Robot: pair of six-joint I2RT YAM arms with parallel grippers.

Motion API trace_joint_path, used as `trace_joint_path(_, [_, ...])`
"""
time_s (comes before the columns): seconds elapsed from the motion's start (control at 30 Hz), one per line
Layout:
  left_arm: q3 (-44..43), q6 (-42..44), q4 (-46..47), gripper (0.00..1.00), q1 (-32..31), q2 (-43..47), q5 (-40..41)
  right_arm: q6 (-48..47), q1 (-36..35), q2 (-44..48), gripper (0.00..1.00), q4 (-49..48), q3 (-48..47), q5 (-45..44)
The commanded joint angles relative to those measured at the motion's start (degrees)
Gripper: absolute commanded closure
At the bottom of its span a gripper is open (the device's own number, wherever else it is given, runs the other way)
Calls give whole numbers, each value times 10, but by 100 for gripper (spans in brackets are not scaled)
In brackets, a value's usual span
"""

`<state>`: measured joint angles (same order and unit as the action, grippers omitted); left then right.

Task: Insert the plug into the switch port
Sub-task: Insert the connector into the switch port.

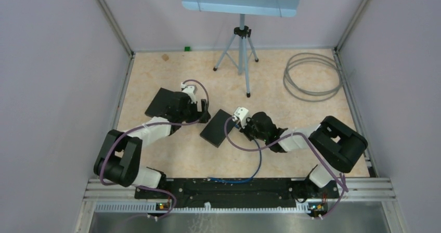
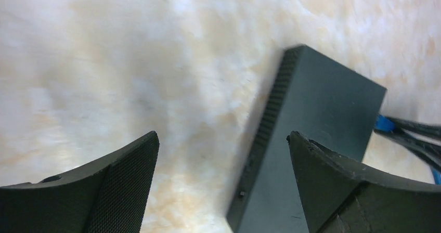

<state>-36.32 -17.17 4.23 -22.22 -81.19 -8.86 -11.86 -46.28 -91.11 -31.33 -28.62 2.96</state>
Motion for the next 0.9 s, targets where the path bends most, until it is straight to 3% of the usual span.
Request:
trace_joint_path(0.0, [-38,-35,-10,1,53,27,18,33,18,16,100,24,-46,-65])
trace_joint_path(0.27, [-51,-28,-31,1,80,43,38,99,36,4,100,54,-50,-199])
trace_joint_path(0.43, [-50,-30,-38,1,89,46,49,114,44,22,100,44,-28,-200])
trace_joint_path(0.57, [-57,-29,-36,1,95,47,32,74,45,32,81,44,-30,-92])
trace_joint_path(0.7, [-78,-28,-52,1,100,52,35,62,44,65,69,91,-47,-93])
trace_joint_path(0.8, [-94,-32,-70,1,105,63,47,55,44,107,53,130,-59,-95])
trace_joint_path(0.87, [-101,-40,-78,1,111,72,55,60,44,135,47,159,-67,-96])
